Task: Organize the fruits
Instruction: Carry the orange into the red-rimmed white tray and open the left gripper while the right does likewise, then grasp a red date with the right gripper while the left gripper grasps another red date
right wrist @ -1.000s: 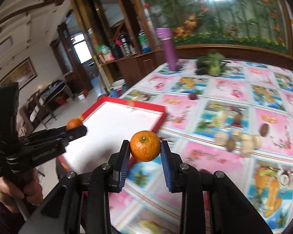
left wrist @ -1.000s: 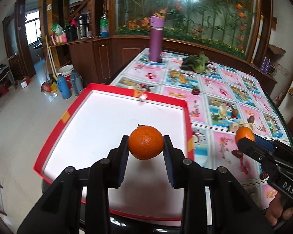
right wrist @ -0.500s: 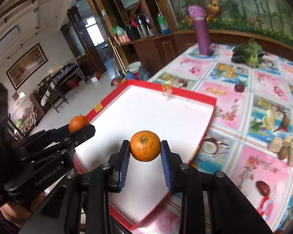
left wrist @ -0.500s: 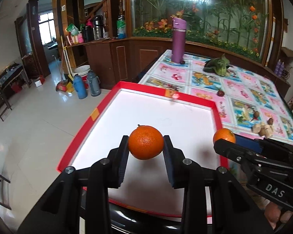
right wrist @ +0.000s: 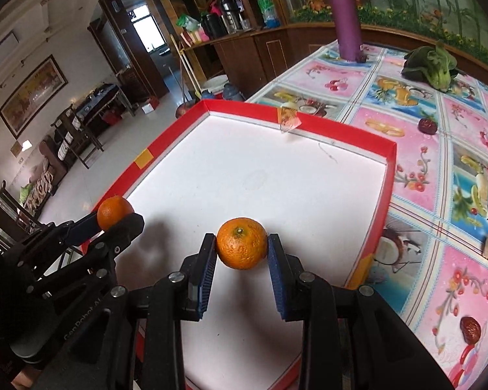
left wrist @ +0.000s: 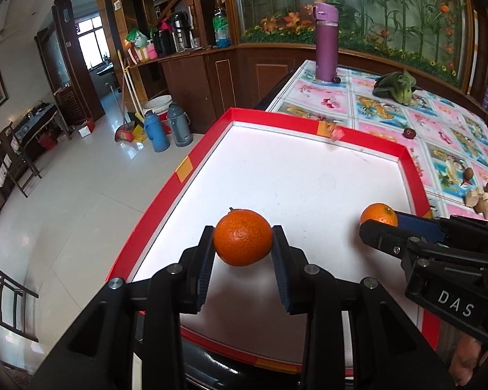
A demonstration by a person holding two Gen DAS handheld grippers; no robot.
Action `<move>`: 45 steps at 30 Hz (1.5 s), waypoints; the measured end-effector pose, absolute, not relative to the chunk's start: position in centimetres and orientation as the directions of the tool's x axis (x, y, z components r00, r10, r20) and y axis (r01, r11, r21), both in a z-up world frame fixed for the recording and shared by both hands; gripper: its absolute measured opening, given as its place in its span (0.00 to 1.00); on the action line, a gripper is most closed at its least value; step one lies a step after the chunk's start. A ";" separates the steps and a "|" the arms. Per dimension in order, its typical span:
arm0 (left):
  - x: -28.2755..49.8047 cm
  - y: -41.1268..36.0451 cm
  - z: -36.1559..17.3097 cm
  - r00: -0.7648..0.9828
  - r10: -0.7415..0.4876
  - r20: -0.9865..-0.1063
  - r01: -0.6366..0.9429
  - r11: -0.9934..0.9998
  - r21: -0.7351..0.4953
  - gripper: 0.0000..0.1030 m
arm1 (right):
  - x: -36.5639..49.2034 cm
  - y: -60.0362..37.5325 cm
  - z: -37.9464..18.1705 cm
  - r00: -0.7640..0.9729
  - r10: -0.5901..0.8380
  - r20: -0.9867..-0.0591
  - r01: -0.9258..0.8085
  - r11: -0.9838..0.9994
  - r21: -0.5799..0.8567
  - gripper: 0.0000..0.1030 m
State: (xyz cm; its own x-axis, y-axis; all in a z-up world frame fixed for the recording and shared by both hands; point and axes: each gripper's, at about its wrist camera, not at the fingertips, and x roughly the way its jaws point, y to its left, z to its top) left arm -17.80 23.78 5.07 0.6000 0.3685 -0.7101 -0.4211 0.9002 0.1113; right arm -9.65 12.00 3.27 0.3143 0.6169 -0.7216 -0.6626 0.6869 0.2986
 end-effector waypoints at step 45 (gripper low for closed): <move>-16.7 6.0 6.5 0.650 0.068 -0.757 0.048 0.990 0.129 0.85 | -14.3 -17.3 3.0 0.572 0.406 -0.713 -0.344 0.908 0.240 0.58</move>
State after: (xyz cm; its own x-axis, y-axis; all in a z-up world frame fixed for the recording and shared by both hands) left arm -16.69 5.97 6.54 0.6497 0.0676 -0.7572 0.0478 0.9904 0.1295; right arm -14.34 -17.29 3.03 0.5725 0.4057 -0.7125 -0.3441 0.9076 0.2403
